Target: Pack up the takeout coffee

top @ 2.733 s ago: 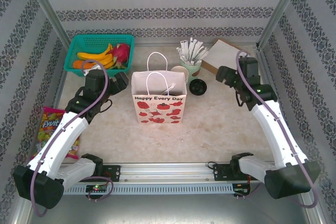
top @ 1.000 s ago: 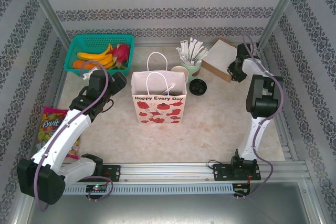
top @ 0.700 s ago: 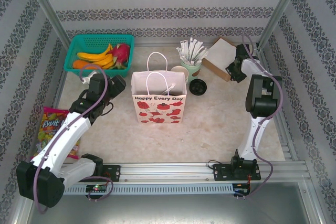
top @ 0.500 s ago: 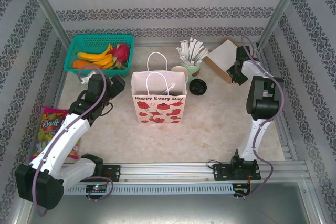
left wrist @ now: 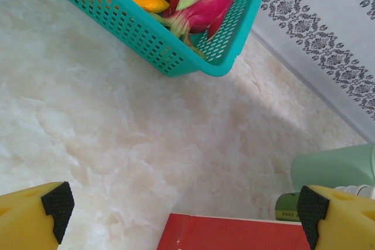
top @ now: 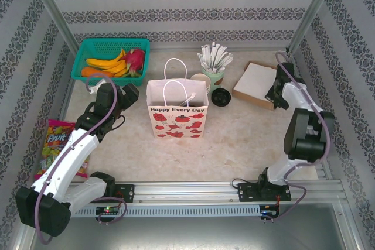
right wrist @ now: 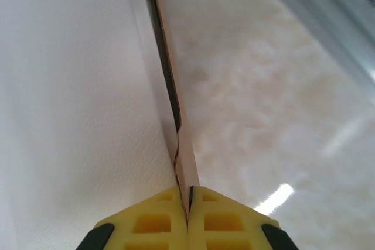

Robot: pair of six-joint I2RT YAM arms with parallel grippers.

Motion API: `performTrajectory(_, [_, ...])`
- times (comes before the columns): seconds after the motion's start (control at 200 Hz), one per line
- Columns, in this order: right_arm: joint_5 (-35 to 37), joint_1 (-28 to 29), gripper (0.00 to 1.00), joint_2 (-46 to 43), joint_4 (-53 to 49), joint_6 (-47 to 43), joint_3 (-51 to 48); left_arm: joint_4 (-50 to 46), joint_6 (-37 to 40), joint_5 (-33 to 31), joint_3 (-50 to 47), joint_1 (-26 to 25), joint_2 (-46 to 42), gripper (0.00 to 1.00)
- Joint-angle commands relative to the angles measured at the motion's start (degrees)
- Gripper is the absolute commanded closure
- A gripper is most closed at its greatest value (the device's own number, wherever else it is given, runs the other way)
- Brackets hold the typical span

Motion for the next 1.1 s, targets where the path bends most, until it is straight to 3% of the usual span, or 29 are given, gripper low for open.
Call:
performTrajectory(0.0, [3.59, -1.01, 1.00, -8.17, -4.12, -6.83, -4.22, 2.45, 1.54, -0.94, -0.45, 0.71, -0.87, 0.00])
performTrajectory(0.145, [-0.31, -1.17, 1.00, -18.19, -7.86, -10.61, -11.32, 3.89, 2.93, -0.67, -1.35, 0.66, -1.84, 0.00])
performTrajectory(0.505, [-11.41, 0.22, 1.00, -33.30, -24.65, -3.02, -16.69, 3.36, 5.73, 2.91, -1.08, 0.73, -1.54, 0.00])
performTrajectory(0.634, [-8.70, 2.11, 1.00, -37.21, -31.19, -0.22, -17.12, 2.89, 5.23, 2.54, -1.63, 0.71, -2.06, 0.00])
performTrajectory(0.879, [-8.08, 6.72, 1.00, -35.64, -38.57, 1.46, -14.67, 2.72, 5.09, 2.27, -1.66, 0.66, -2.21, 0.00])
performTrajectory(1.099, [-8.40, 13.54, 1.00, -34.56, -39.25, -0.62, -13.98, 2.29, 5.29, 1.85, -1.75, 0.70, -2.58, 0.00])
